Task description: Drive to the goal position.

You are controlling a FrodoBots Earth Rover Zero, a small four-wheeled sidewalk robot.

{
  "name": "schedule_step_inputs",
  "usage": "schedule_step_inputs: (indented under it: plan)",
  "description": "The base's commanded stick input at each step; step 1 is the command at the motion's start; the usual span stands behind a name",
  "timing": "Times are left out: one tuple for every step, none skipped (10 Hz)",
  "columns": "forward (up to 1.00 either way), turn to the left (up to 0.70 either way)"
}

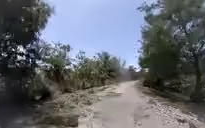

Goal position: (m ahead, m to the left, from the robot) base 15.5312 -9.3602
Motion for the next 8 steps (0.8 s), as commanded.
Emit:
schedule_step_inputs:
  plan:
    - [0.85,0.0]
    - [0.85,0.0]
    - [0.85,0.0]
    - [0.85,0.0]
    - [0.85,0.0]
    - [0.85,-0.11]
    - [0.85,-0.34]
    - [0.85,-0.34]
